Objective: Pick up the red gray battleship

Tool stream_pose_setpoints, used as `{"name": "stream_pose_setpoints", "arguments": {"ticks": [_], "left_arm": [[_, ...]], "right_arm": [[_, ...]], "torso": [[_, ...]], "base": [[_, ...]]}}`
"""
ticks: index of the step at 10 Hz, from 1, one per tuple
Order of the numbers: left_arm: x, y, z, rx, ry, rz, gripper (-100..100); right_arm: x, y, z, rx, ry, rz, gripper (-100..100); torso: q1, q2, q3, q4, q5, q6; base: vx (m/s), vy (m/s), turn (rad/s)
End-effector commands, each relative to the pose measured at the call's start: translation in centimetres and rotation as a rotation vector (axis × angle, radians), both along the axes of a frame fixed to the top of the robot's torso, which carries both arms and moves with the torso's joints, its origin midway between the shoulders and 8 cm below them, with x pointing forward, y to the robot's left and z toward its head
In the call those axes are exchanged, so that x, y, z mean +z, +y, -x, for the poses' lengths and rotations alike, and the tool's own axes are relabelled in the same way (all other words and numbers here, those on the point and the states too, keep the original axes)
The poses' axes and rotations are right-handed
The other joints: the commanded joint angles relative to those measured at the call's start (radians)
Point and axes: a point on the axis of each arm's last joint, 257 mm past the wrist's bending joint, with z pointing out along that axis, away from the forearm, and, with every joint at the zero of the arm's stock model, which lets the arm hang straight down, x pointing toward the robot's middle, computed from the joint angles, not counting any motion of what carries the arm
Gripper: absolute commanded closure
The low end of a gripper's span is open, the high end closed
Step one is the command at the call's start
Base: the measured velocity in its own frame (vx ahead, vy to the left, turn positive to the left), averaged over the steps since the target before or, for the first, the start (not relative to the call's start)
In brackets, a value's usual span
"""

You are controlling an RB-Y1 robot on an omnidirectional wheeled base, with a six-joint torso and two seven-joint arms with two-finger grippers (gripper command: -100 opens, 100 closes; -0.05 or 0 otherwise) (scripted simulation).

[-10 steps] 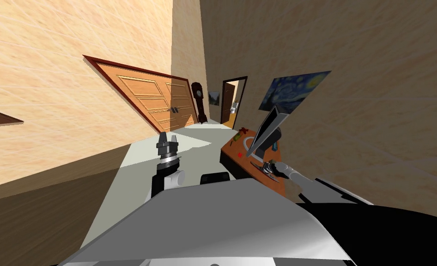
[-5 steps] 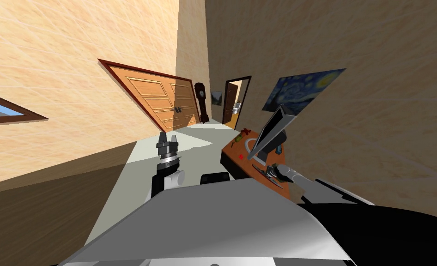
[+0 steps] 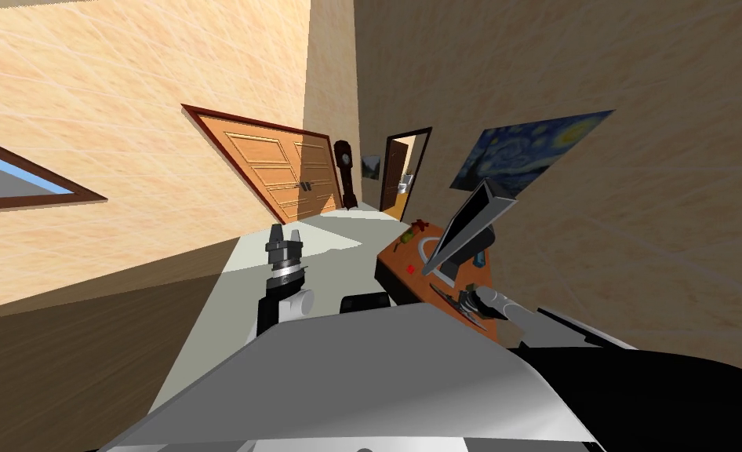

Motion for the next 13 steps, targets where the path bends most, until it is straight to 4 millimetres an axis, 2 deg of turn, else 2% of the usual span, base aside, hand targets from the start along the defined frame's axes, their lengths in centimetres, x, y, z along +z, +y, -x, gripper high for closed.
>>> {"name": "stream_pose_setpoints", "arguments": {"ticks": [1, 2, 3, 4, 8, 9, 13], "left_arm": [[0.0, 0.0, 0.0, 0.0, 0.0, 0.0, 0], [0.0, 0.0, 0.0, 0.0, 0.0, 0.0, 0], [0.0, 0.0, 0.0, 0.0, 0.0, 0.0, 0], [0.0, 0.0, 0.0, 0.0, 0.0, 0.0, 0], [0.0, 0.0, 0.0, 0.0, 0.0, 0.0, 0], [0.0, 0.0, 0.0, 0.0, 0.0, 0.0, 0], [0.0, 0.0, 0.0, 0.0, 0.0, 0.0, 0]], "right_arm": [[-0.4, -0.2, 3.2, 0.006, 0.068, 0.0, -100], [-0.5, 0.0, 2.0, 0.007, 0.041, 0.0, -100], [-0.5, 0.0, 2.3, 0.007, 0.046, 0.0, 0], [-1.8, 1.0, 3.0, 0.0, 0.044, -0.001, -100], [-2.6, 1.6, 3.5, -0.008, 0.042, -0.002, -100], [-2.6, 1.6, 3.6, -0.006, 0.043, -0.001, 100], [-2.6, 1.6, 3.6, -0.006, 0.043, -0.002, 100]], "torso": [[0.0, 0.0, 0.0, 0.0, 0.0, 0.0], [0.0, 0.0, 0.0, 0.0, 0.0, 0.0], [0.0, 0.001, 0.0, 0.0, 0.0, 0.0], [0.001, 0.001, 0.001, 0.0, 0.0, 0.0], [-0.002, 0.0, 0.0, 0.0, -0.001, 0.0], [-0.001, 0.001, 0.0, 0.0, 0.0, 0.0], [0.0, 0.001, 0.001, 0.001, 0.0, 0.0]], "base": [[0.019, -0.019, 0.171], [0.009, -0.014, 0.035], [0.0, 0.0, 0.0], [0.015, -0.044, 0.058], [0.014, -0.05, 0.022], [0.0, 0.0, 0.0], [0.0, 0.0, 0.0]]}}
